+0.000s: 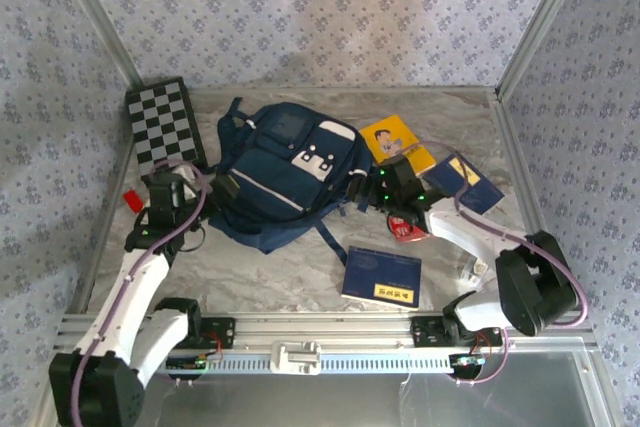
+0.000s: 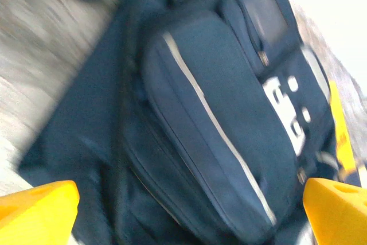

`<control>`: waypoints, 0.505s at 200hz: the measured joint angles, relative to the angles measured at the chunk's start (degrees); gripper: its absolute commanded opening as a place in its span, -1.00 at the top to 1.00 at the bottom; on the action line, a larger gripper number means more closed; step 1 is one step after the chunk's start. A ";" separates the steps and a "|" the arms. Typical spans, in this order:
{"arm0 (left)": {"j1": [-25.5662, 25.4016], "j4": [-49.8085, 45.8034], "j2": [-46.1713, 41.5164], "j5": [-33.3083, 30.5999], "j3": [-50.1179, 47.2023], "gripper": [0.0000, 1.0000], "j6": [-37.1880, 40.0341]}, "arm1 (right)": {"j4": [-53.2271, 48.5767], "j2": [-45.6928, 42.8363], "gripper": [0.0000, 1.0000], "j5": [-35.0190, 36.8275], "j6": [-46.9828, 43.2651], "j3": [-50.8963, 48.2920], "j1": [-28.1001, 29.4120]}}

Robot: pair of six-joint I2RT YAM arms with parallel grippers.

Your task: Pack the student bag

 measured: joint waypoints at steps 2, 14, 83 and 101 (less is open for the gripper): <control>-0.57 -0.31 -0.13 0.02 0.00 -1.00 -0.13 | 0.02 0.33 -1.00 -0.20 0.15 0.09 0.20; -5.05 -1.73 -0.94 -0.02 -0.15 -1.00 -1.64 | 0.24 2.69 -0.98 -1.68 1.36 1.01 1.33; -23.19 -0.20 -5.42 -6.16 -11.50 -1.00 -20.02 | 6.56 14.62 -0.66 -8.83 5.57 5.97 -0.33; -23.56 0.66 -5.14 -8.09 -13.40 -1.00 -22.14 | 8.11 16.90 -0.50 -9.86 6.60 7.23 -0.96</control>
